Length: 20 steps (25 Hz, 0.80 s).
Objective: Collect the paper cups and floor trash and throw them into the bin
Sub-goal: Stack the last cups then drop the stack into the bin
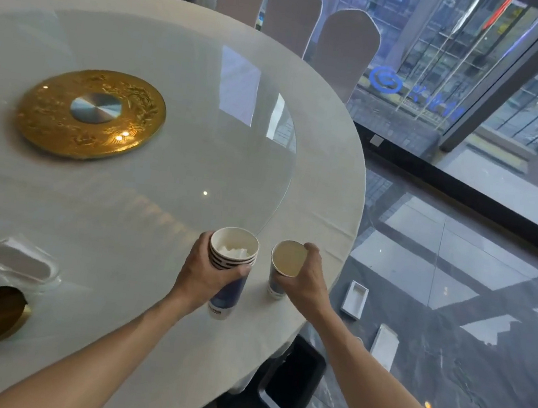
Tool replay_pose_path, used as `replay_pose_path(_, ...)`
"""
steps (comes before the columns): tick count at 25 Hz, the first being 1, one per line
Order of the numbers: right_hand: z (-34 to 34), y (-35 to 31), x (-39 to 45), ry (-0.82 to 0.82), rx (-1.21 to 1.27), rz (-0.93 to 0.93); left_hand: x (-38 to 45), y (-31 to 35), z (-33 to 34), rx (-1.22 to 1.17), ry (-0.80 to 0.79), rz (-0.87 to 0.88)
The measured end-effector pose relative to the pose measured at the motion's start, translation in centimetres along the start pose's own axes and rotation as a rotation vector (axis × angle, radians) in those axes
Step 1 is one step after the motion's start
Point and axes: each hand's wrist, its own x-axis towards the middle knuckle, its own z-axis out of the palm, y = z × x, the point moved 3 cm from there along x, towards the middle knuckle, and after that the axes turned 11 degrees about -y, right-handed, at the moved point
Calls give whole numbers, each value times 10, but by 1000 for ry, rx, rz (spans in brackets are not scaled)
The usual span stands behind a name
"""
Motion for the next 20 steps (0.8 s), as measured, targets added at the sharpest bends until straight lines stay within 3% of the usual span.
replay_pose_path(11,-72,57,-44,3,-161,0,45,105,81,-176,86,129)
replay_pose_path(15,-103,80,-66,6,-15,14,37,134,141,-142,-5,158)
replay_pose_path(20,-140,108,-90,16,208,5,19,140,220,-52,-268,89)
